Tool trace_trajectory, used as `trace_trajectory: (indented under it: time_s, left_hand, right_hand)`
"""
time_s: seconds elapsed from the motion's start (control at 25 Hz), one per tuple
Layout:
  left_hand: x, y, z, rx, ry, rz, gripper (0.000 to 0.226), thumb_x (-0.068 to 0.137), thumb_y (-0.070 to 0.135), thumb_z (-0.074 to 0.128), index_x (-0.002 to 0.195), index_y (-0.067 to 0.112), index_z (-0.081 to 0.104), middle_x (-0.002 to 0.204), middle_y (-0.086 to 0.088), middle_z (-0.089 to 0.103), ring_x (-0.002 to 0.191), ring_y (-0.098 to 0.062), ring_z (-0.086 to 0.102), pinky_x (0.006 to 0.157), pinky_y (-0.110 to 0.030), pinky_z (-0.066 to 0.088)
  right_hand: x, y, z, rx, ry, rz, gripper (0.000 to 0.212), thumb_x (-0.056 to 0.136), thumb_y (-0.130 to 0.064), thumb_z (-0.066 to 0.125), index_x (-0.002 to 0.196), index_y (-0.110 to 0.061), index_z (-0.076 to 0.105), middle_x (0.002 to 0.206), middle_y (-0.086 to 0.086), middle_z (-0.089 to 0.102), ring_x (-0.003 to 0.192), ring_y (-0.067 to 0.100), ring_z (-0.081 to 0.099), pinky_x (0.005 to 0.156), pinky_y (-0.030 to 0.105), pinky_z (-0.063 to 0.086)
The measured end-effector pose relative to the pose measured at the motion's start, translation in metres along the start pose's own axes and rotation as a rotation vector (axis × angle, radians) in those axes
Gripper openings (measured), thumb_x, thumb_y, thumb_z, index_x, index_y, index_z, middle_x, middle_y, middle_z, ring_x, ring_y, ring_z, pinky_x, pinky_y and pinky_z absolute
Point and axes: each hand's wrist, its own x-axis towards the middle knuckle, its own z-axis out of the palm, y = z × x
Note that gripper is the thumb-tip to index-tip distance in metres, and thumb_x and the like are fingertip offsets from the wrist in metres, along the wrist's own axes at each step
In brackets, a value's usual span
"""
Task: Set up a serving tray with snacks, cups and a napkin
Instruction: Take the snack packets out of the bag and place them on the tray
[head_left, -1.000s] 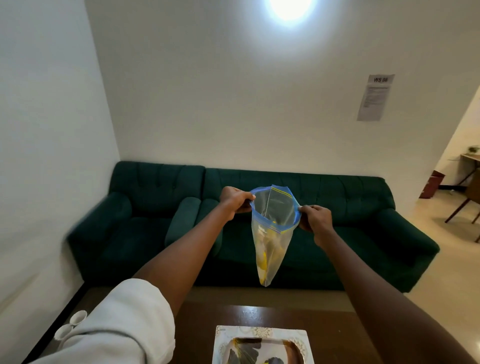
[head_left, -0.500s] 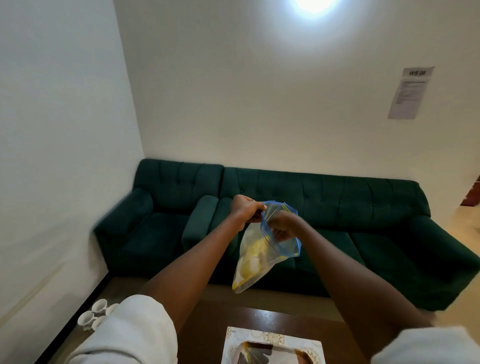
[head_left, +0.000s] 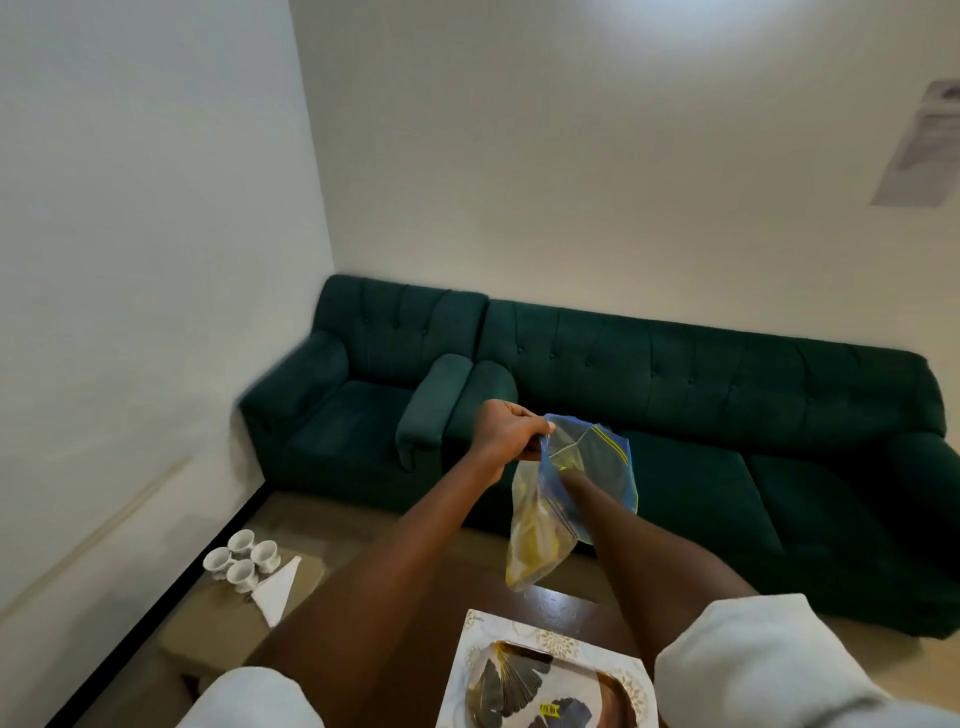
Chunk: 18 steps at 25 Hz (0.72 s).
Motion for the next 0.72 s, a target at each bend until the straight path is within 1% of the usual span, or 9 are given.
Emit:
trace_trajectory:
  time_s: [0.04,0.12,0.24,0.28,0.4,0.56,0.64,0.68,0.72]
  left_hand:
    - [0.000,-0.001,-0.001,0.004,0.008,-0.007,0.010,0.080,0.005,0.081,0.080,-0.003,0.076,0.074,-0.017,0.076,0.059,-0.017,0.073,0.057,-0.030,0.062]
    - [0.003,-0.004,-0.005,0.013,0.023,-0.028,0.014,0.080,0.005,0.081,0.083,-0.007,0.075,0.082,-0.022,0.078,0.065,-0.021,0.074,0.061,-0.033,0.065]
    - [0.009,-0.019,-0.013,0.057,0.028,-0.088,0.019,0.081,0.005,0.080,0.088,-0.011,0.072,0.089,-0.026,0.077,0.071,-0.024,0.073,0.067,-0.036,0.066]
    - [0.009,-0.029,-0.014,0.092,0.018,-0.129,0.017,0.082,0.004,0.079,0.087,-0.010,0.071,0.088,-0.027,0.076,0.072,-0.026,0.072,0.069,-0.038,0.066]
    - [0.004,-0.064,-0.011,0.224,-0.014,-0.277,0.009,0.082,0.000,0.076,0.083,-0.005,0.069,0.084,-0.025,0.071,0.071,-0.031,0.071,0.076,-0.048,0.066]
    - [-0.005,-0.104,-0.014,0.410,0.100,-0.372,0.016,0.084,0.008,0.069,0.091,-0.006,0.069,0.091,-0.023,0.076,0.078,-0.034,0.079,0.066,-0.043,0.066]
    - [-0.008,-0.121,-0.025,0.346,0.152,-0.449,0.017,0.087,0.007,0.068,0.098,-0.004,0.062,0.100,-0.024,0.072,0.077,-0.034,0.076,0.053,-0.036,0.062]
    - [-0.008,-0.130,-0.031,0.299,0.169,-0.491,0.020,0.090,0.006,0.067,0.104,-0.005,0.058,0.106,-0.026,0.068,0.078,-0.033,0.073,0.052,-0.033,0.060]
    - [-0.007,-0.139,-0.038,0.233,0.177,-0.530,0.023,0.094,0.004,0.064,0.113,-0.007,0.056,0.114,-0.029,0.065,0.084,-0.033,0.071,0.058,-0.031,0.061]
  right_hand:
    - [0.003,0.003,0.003,0.015,0.030,-0.014,0.040,0.109,-0.015,0.043,0.145,0.003,0.048,0.144,0.023,0.053,0.128,0.031,0.051,0.113,0.040,0.039]
    - [0.006,0.008,0.007,0.056,0.070,-0.019,0.043,0.106,-0.015,0.047,0.146,0.001,0.049,0.149,0.020,0.052,0.130,0.031,0.054,0.100,0.039,0.043]
    - [0.003,0.009,0.011,-0.044,0.095,0.023,0.035,0.098,-0.014,0.060,0.128,0.001,0.065,0.109,0.017,0.069,0.095,0.025,0.064,0.075,0.031,0.047]
    - [0.001,0.009,0.014,-0.118,0.089,0.019,0.030,0.093,-0.014,0.065,0.119,0.001,0.069,0.100,0.015,0.070,0.091,0.024,0.067,0.073,0.031,0.051]
    - [-0.002,0.003,0.024,-0.405,0.112,-0.132,0.019,0.086,-0.019,0.074,0.097,-0.006,0.067,0.107,0.014,0.070,0.102,0.025,0.067,0.080,0.035,0.053]
    - [-0.005,-0.012,0.044,-0.560,0.178,-0.313,0.026,0.090,-0.018,0.068,0.113,-0.006,0.071,0.118,0.014,0.070,0.113,0.035,0.068,0.087,0.042,0.056]
    - [-0.007,-0.022,0.055,-0.606,0.147,-0.371,0.024,0.089,-0.018,0.068,0.110,-0.007,0.071,0.112,0.015,0.071,0.108,0.036,0.070,0.080,0.041,0.056]
    - [-0.009,-0.027,0.059,-0.588,0.139,-0.395,0.020,0.088,-0.019,0.068,0.104,-0.008,0.071,0.106,0.015,0.071,0.103,0.036,0.071,0.074,0.039,0.054]
    - [-0.008,-0.032,0.062,-0.553,0.139,-0.419,0.015,0.086,-0.020,0.069,0.096,-0.009,0.071,0.098,0.014,0.070,0.096,0.035,0.072,0.068,0.036,0.051]
